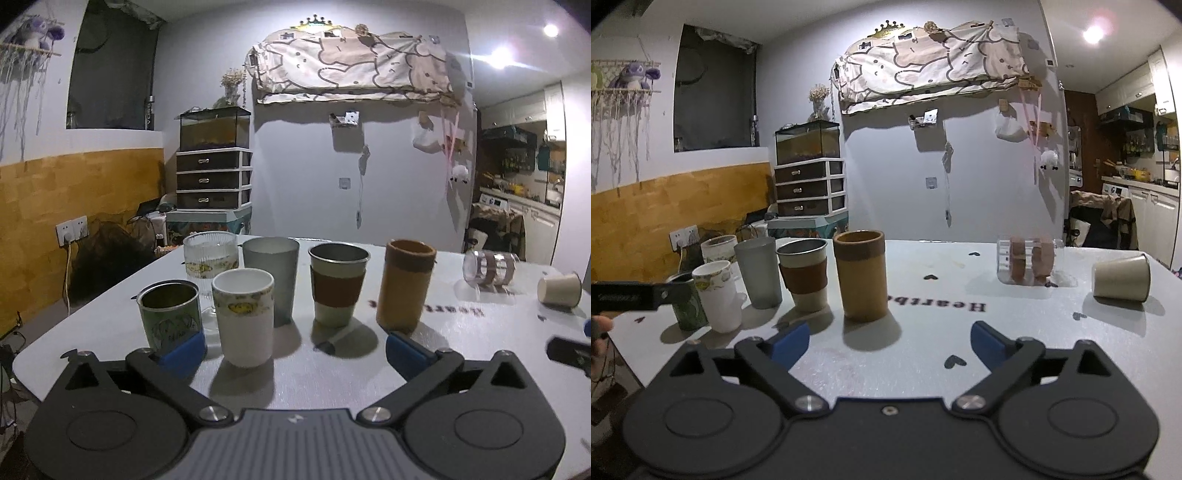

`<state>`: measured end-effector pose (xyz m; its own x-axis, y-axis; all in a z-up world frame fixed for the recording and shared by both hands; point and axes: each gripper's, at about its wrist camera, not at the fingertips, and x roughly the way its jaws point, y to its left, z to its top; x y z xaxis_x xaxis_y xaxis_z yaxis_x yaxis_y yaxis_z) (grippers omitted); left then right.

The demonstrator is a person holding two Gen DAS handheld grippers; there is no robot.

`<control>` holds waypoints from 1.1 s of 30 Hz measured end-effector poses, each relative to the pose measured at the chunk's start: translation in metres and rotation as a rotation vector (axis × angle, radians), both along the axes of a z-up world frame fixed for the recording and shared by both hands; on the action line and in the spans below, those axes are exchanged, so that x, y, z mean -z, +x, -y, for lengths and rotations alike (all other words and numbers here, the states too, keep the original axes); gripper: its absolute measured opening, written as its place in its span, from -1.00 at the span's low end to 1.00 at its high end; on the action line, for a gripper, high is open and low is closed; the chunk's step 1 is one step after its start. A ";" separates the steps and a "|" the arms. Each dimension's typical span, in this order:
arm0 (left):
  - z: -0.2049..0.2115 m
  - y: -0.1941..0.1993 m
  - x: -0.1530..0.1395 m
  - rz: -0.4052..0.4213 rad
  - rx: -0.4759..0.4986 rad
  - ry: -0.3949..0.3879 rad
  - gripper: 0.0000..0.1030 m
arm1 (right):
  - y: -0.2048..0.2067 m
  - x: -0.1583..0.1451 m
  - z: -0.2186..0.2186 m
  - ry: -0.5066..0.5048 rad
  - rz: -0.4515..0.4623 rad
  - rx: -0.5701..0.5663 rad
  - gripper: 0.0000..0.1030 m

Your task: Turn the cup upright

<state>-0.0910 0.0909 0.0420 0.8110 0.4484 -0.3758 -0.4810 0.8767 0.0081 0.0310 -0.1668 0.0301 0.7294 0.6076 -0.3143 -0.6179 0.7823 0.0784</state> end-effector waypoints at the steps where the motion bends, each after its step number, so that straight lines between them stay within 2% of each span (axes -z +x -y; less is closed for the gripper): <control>1: 0.002 -0.001 0.001 -0.003 0.004 -0.001 1.00 | 0.001 0.000 -0.002 -0.010 0.002 0.003 0.89; 16: 0.021 -0.008 0.004 -0.024 0.017 0.011 1.00 | 0.004 0.001 -0.013 -0.043 -0.022 -0.006 0.97; 33: 0.019 -0.007 0.007 -0.041 -0.002 0.007 1.00 | 0.006 0.003 -0.013 -0.043 -0.035 -0.002 0.98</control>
<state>-0.0976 0.0715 0.0355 0.7940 0.4527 -0.4058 -0.4817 0.8757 0.0343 0.0369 -0.1534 0.0272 0.7164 0.5944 -0.3654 -0.6169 0.7843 0.0663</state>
